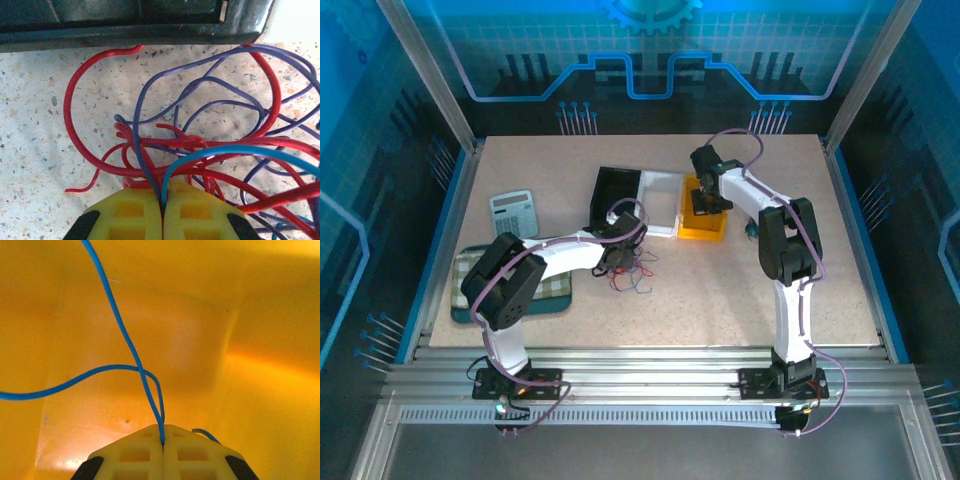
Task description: Untangle the cables
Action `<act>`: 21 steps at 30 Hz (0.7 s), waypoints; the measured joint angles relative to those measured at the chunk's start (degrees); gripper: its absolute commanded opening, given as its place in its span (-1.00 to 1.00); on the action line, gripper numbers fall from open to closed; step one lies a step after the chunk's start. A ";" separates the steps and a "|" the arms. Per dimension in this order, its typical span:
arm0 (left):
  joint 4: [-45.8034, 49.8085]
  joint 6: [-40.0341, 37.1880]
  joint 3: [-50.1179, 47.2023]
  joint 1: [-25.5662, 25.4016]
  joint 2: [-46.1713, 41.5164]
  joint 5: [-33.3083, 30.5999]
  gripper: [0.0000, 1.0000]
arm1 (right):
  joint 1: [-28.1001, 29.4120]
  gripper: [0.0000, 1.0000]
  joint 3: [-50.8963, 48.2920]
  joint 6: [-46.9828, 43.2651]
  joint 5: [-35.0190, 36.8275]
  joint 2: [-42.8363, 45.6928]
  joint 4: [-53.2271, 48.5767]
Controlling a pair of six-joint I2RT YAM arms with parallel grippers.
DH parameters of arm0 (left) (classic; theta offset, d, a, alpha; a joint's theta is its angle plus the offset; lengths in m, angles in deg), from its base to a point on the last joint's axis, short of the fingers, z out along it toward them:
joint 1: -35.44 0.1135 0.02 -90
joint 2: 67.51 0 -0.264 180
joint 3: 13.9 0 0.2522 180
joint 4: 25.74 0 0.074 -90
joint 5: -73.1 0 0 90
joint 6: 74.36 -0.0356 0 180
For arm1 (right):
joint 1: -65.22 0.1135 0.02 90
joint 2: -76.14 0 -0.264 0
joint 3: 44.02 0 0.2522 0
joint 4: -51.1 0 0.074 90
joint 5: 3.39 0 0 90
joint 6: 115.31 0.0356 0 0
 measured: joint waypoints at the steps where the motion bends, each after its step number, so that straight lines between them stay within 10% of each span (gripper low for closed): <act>1: 0.00 0.00 0.00 0.00 0.00 0.00 -1.00 | 0.00 -1.00 0.00 0.00 -0.07 -0.11 -0.09; 12: -0.02 0.00 0.00 0.00 0.00 0.00 -1.00 | 0.15 -0.99 0.00 0.00 -0.90 -2.51 -0.81; 21: 0.00 0.00 0.00 0.00 0.00 -0.02 -1.00 | 0.42 -0.49 -0.79 0.48 -1.31 1.16 3.04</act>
